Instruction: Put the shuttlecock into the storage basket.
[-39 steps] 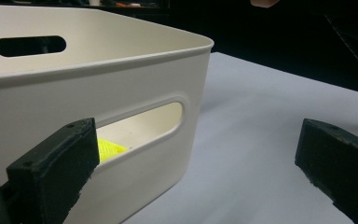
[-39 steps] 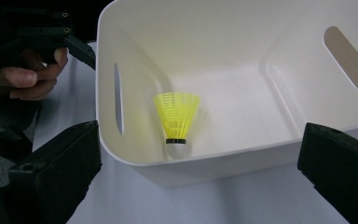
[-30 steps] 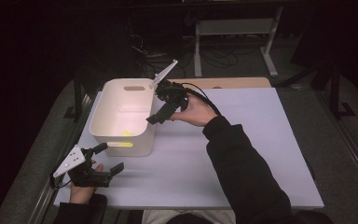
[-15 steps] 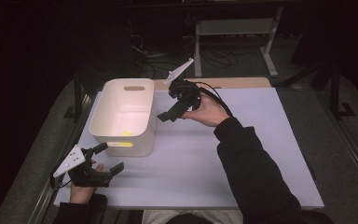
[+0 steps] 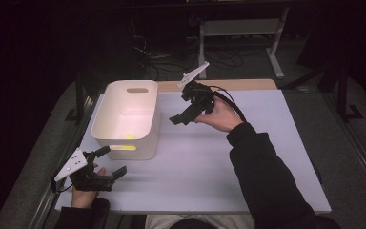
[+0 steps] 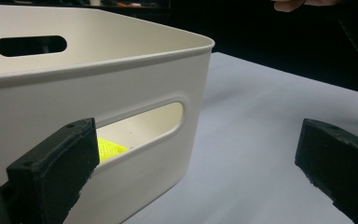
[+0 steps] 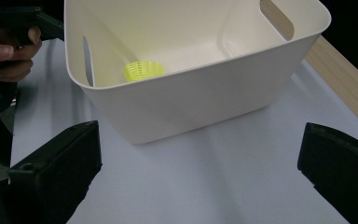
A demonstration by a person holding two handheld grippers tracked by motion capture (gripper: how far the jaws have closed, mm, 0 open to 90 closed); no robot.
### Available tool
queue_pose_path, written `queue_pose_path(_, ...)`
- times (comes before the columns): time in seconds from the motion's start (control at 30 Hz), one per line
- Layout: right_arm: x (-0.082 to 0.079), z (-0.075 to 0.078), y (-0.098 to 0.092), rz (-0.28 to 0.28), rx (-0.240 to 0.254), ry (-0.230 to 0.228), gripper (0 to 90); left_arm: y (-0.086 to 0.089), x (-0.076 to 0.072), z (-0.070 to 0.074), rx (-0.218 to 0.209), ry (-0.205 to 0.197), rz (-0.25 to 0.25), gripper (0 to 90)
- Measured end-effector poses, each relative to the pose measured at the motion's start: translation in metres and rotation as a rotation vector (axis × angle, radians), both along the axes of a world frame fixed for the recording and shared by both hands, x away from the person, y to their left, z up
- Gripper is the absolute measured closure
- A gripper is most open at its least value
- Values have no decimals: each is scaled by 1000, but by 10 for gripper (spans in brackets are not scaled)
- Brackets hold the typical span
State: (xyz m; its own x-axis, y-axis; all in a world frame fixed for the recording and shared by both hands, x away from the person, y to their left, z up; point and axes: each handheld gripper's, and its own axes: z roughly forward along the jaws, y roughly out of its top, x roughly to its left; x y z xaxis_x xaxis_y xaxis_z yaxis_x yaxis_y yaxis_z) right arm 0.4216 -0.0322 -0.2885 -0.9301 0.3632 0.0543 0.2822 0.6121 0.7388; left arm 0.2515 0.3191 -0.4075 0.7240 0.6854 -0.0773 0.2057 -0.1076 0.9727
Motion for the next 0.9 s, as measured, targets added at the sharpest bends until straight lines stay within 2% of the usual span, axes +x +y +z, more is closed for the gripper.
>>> queue_pose_path(0.4,-1,-6,-20,-26,7,2,0,0,0,0,1,1,0,0)
queue_pose_path(0.9,-6,-10,-37,-39,26,0,0,0,0,0,-1,1,1,0)
